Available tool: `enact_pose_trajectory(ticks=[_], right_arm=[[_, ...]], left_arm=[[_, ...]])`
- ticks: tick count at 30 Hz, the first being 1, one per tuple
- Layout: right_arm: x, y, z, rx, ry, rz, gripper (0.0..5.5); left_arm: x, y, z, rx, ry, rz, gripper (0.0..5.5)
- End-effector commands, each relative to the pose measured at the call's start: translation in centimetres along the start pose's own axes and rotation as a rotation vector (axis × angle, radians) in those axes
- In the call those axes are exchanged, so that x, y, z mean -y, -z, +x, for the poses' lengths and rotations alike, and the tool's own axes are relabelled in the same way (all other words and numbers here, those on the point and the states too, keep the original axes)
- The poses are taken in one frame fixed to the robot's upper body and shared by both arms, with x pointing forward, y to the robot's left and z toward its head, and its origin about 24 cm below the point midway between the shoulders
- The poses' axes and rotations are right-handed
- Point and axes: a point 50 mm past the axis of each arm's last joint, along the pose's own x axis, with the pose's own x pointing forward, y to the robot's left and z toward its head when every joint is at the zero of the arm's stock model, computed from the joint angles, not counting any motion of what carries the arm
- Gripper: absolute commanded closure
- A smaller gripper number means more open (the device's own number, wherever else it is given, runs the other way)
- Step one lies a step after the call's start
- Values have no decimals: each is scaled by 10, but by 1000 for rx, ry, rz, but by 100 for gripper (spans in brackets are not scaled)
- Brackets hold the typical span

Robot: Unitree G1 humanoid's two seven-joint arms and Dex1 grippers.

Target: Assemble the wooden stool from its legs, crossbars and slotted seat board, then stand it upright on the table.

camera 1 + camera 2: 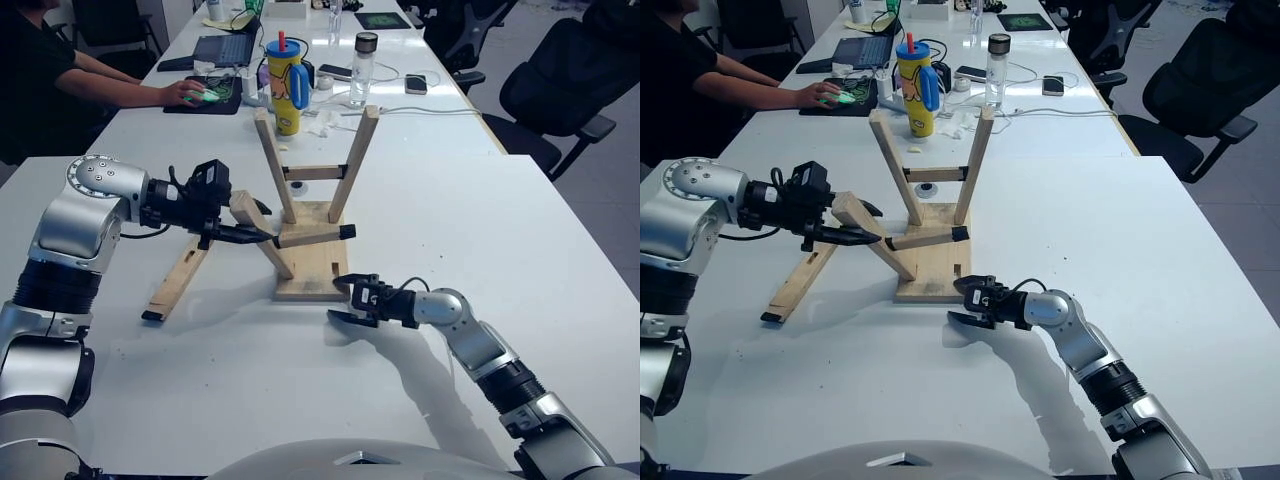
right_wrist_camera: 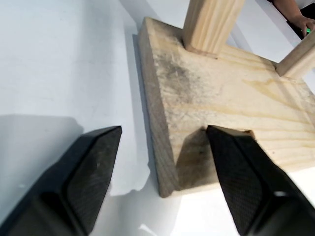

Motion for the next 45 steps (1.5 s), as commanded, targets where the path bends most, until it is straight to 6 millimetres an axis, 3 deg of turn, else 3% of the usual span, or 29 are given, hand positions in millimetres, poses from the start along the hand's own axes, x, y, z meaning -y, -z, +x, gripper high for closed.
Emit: enact_pose_trajectory(ticks=[1,5,8,10,12,14,20,25,37,43,45], right_arm=[[-21,18,6,-93,-110,69,230],[-22,20,5,-105,-104,78,230],[-21,21,5,-102,-81,98,230],[-22,23,4,-110,-55,99,230],[-24,24,3,-107,-26,108,230],[-26,24,3,-100,-14,119,230],[-35,24,7,-95,-5,149,230],[-39,22,12,-81,-6,163,230],[-23,1,14,50,88,220,230],[-6,-35,-21,303,258,405,230],[-9,-36,-30,291,279,465,230]], left_arm=[[-4,25,-1,11,-119,-129,260],[0,34,-32,-20,-244,-183,208],[18,74,-61,-148,-353,-309,158],[21,95,-67,-159,-505,-375,128],[22,116,-68,-225,-691,-436,122],[31,125,-57,-187,-775,-546,122],[53,138,-31,-226,-782,-696,122],[48,148,-39,-310,-845,-733,179],[40,147,-28,-314,-790,-682,346],[2,115,-48,-95,-965,-610,346],[-13,86,-57,108,-986,-551,346]])
